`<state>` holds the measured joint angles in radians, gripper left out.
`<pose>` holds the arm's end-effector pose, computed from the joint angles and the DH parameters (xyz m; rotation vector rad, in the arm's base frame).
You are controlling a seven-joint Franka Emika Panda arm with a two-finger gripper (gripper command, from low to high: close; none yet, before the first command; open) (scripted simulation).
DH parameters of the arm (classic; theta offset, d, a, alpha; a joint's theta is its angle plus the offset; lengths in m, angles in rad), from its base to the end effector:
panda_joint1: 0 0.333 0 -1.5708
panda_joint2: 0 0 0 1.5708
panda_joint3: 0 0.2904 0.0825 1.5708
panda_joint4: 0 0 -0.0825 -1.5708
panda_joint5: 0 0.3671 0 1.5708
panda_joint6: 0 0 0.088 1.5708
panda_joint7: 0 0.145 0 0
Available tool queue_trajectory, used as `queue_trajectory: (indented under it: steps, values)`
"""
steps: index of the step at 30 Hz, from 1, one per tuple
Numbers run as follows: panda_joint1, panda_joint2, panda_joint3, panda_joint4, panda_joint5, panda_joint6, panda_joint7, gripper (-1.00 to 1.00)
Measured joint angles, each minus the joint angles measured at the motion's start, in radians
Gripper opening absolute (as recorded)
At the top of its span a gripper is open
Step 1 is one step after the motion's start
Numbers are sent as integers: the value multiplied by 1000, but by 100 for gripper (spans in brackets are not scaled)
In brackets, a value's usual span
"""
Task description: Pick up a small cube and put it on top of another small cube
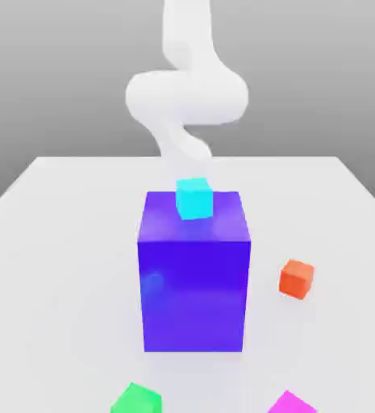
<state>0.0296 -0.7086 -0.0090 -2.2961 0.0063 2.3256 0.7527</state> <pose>0.4047 0.0077 0.6355 -2.5125 0.9669 -0.9577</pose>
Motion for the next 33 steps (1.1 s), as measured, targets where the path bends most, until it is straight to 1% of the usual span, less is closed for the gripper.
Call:
queue_trajectory:
  steps: [11, 19, 24, 29, 33]
  values:
    - [110, 405, -20, 18, 39, 113, -217, 0]
    - [164, 695, -1, 30, 52, 194, -363, 0]
    - [184, 875, 13, 38, 35, 246, -436, 0]
    - [204, 1055, 27, 45, -10, 298, -490, 0]
    - [211, 1200, 26, 71, -26, 393, -496, 0]
